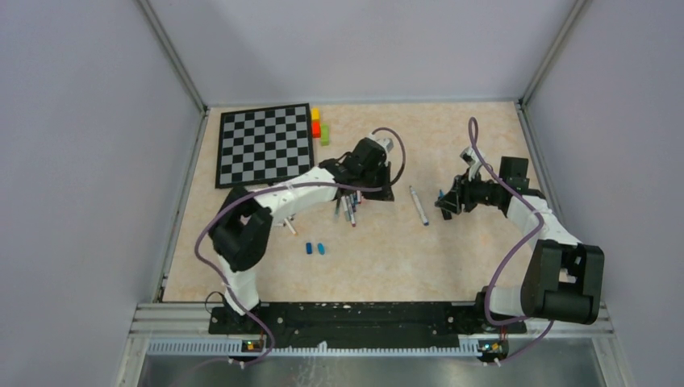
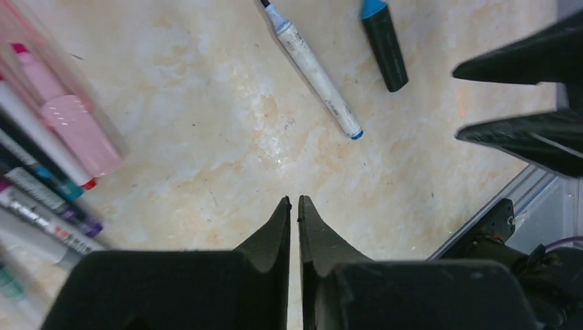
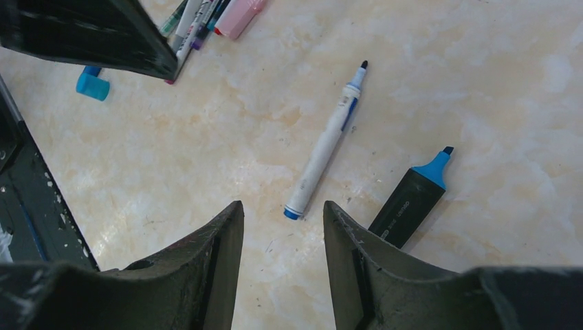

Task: Open the pen caps
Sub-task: Move the pen to the center of the board.

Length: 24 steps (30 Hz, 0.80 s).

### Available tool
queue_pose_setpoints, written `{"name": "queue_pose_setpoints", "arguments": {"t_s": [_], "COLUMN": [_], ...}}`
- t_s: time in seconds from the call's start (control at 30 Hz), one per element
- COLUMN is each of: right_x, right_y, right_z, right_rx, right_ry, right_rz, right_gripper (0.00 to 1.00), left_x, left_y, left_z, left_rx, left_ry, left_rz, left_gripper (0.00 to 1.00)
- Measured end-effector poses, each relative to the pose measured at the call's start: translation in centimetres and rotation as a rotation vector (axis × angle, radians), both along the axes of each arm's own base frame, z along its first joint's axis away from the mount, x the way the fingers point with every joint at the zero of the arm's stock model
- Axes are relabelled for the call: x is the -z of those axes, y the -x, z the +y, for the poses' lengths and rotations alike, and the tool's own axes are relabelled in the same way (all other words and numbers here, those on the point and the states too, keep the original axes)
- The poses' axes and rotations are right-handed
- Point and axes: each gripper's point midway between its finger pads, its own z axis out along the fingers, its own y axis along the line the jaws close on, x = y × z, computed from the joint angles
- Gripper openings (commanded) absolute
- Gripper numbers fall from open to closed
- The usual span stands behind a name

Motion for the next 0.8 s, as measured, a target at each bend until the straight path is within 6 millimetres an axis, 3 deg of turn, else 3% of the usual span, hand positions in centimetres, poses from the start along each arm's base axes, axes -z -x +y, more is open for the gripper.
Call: {"name": "queue_pose_setpoints", "arguments": {"t_s": [0.13,0.27,0.37,0.47,0.63,0.8], "right_x": [0.2,0.1,0.0,0.0,-0.1,-0.2], "right_y": [0.0,0.0,0.0,0.0,-0.1,-0.2], "right_z": [-0.2,-0.4,-0.6,-0.8,-1.2,-1.7], "right_rx": [0.003,0.006,0.008,0.009,0.016,0.027], "right_ry": [0.014,0.033,0.051,0.068,0.089,0.101], "right_rz": [0.0,-0.013,-0.026,-0.039,-0.053,-0.065], "right_gripper": [0.45,0.45,0.46,0.46,0.46,0.46], "left_x": [-4.8,-9.5,-11.0,-10.7,-8.8,-6.0], "left_y": [1.2,2.1,2.6,3.0,3.3,4.5], "left_z": [3.1,7.1,10.7,14.6,19.3,21.0], "left_rx": [-0.007,-0.05,-0.108,-0.174,-0.26,-0.261], "left_ry": [0.061,0.122,0.121,0.09,0.037,-0.003], "left_rz": [-0.146,-0.326,-0.429,-0.483,-0.496,-0.446], "left_gripper": [0.25,0.55,0.78,0.91,0.96,0.97]}}
